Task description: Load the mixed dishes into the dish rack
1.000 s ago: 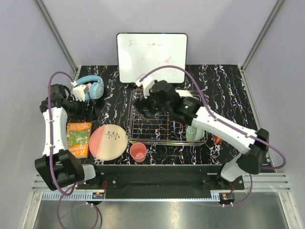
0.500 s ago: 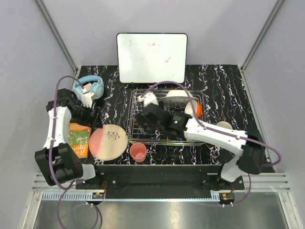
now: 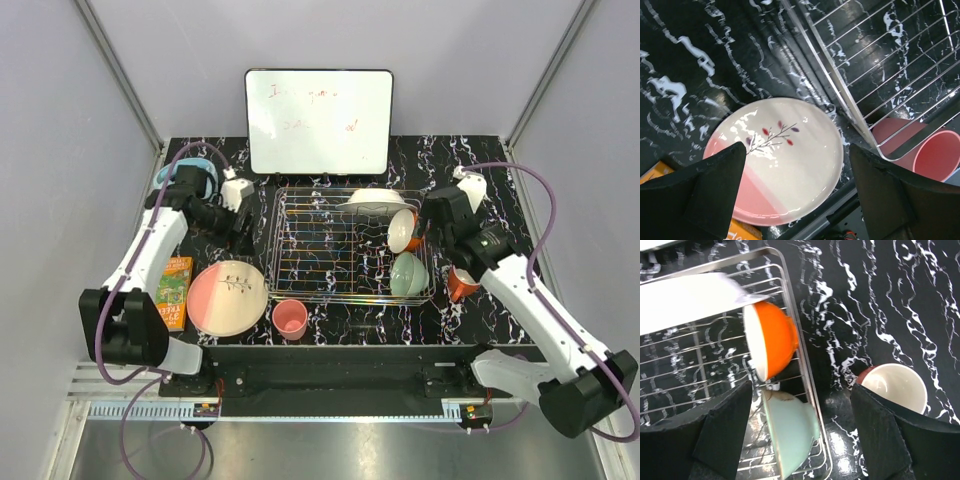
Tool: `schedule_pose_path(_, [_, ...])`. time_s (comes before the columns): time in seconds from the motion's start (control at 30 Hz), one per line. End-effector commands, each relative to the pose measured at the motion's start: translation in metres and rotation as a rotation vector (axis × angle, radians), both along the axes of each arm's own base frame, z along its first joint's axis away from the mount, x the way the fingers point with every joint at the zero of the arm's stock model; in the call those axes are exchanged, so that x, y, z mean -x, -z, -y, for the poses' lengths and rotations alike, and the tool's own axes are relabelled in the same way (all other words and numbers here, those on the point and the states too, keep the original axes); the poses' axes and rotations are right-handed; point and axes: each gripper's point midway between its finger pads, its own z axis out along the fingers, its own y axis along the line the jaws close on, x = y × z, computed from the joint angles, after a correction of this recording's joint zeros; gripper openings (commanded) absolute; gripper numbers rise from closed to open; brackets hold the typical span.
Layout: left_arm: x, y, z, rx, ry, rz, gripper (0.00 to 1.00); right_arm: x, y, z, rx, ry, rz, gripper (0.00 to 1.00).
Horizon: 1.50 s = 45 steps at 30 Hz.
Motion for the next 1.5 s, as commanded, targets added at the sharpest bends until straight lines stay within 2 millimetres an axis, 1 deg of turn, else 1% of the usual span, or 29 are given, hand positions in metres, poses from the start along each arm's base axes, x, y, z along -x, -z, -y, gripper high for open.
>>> schedule_pose_path(0.0, [-0.017, -0.006, 0.017, -0.013, 0.001, 0.066, 0.86, -0.006, 0.031, 0.004, -0.014, 0.016, -0.108, 0.84])
schedule_pose_path(0.07, [-0.022, -0.002, 0.015, -0.023, -0.022, 0.071, 0.85, -0.008, 0.042, 0.004, -0.020, 0.008, -0.146, 0.78])
schedule_pose_path(0.1, [-0.024, 0.001, 0.013, -0.035, -0.032, 0.070, 0.84, -0.009, 0.052, 0.006, -0.026, 0.012, -0.180, 0.76])
schedule_pose_path(0.13, [-0.025, 0.003, 0.012, -0.040, -0.035, 0.072, 0.84, -0.010, 0.057, 0.007, -0.029, 0.013, -0.194, 0.69])
schedule_pose_path(0.17, [-0.028, 0.005, 0.012, -0.047, -0.039, 0.076, 0.84, -0.012, 0.060, 0.008, -0.030, 0.015, -0.200, 0.66])
schedule_pose_path(0.2, [-0.029, 0.008, 0.010, -0.065, -0.050, 0.072, 0.83, -0.012, 0.069, 0.011, -0.030, 0.020, -0.225, 0.65])
schedule_pose_path(0.27, [-0.031, 0.012, 0.009, -0.078, -0.051, 0.077, 0.82, -0.013, 0.075, 0.014, -0.026, 0.027, -0.240, 0.64])
schedule_pose_path(0.5, [-0.033, 0.029, 0.006, -0.149, -0.056, 0.087, 0.81, -0.012, 0.085, 0.023, -0.042, 0.039, -0.262, 0.64])
schedule_pose_path(0.6, [-0.032, 0.036, 0.010, -0.158, -0.049, 0.076, 0.80, -0.013, 0.092, 0.026, -0.048, 0.043, -0.275, 0.64])
schedule_pose_path(0.7, [-0.029, 0.041, 0.021, -0.153, -0.033, 0.062, 0.80, -0.016, 0.099, 0.031, -0.057, 0.049, -0.288, 0.64])
schedule_pose_path(0.8, [-0.030, 0.045, 0.030, -0.136, -0.028, 0.038, 0.80, -0.021, 0.106, 0.035, -0.067, 0.055, -0.302, 0.64])
schedule_pose_path(0.87, [-0.034, 0.044, 0.035, -0.132, -0.027, 0.044, 0.80, -0.026, 0.111, 0.038, -0.069, 0.057, -0.308, 0.64])
schedule_pose_path(0.9, [-0.034, 0.047, 0.037, -0.130, -0.026, 0.034, 0.80, -0.028, 0.111, 0.040, -0.079, 0.063, -0.309, 0.64])
schedule_pose_path(1.03, [-0.042, 0.044, 0.046, -0.123, -0.022, 0.040, 0.79, -0.039, 0.110, 0.049, -0.080, 0.075, -0.296, 0.64])
schedule_pose_path(1.1, [-0.045, 0.045, 0.048, -0.128, -0.019, 0.035, 0.79, -0.045, 0.109, 0.051, -0.089, 0.083, -0.292, 0.64])
schedule_pose_path(1.13, [-0.047, 0.043, 0.052, -0.126, -0.013, 0.042, 0.79, -0.048, 0.108, 0.056, -0.096, 0.099, -0.289, 0.64])
schedule_pose_path(1.17, [-0.049, 0.046, 0.054, -0.127, -0.009, 0.034, 0.79, -0.051, 0.109, 0.057, -0.104, 0.102, -0.288, 0.64])
schedule_pose_path(1.23, [-0.055, 0.042, 0.060, -0.125, -0.004, 0.042, 0.79, -0.058, 0.106, 0.057, -0.131, 0.102, -0.267, 0.63])
schedule_pose_path(1.3, [-0.060, 0.045, 0.063, -0.134, -0.002, 0.039, 0.79, -0.065, 0.107, 0.055, -0.141, 0.099, -0.268, 0.62])
schedule_pose_path(1.33, [-0.064, 0.041, 0.065, -0.130, -0.001, 0.049, 0.79, -0.068, 0.106, 0.054, -0.143, 0.096, -0.264, 0.62])
schedule_pose_path(1.4, [-0.070, 0.041, 0.068, -0.129, 0.000, 0.046, 0.79, -0.074, 0.105, 0.054, -0.144, 0.096, -0.260, 0.62])
schedule_pose_path(1.43, [-0.076, 0.035, 0.070, -0.124, 0.004, 0.063, 0.78, -0.076, 0.103, 0.054, -0.145, 0.098, -0.253, 0.62])
schedule_pose_path(1.47, [-0.079, 0.037, 0.072, -0.126, 0.009, 0.058, 0.78, -0.080, 0.101, 0.054, -0.144, 0.098, -0.247, 0.62])
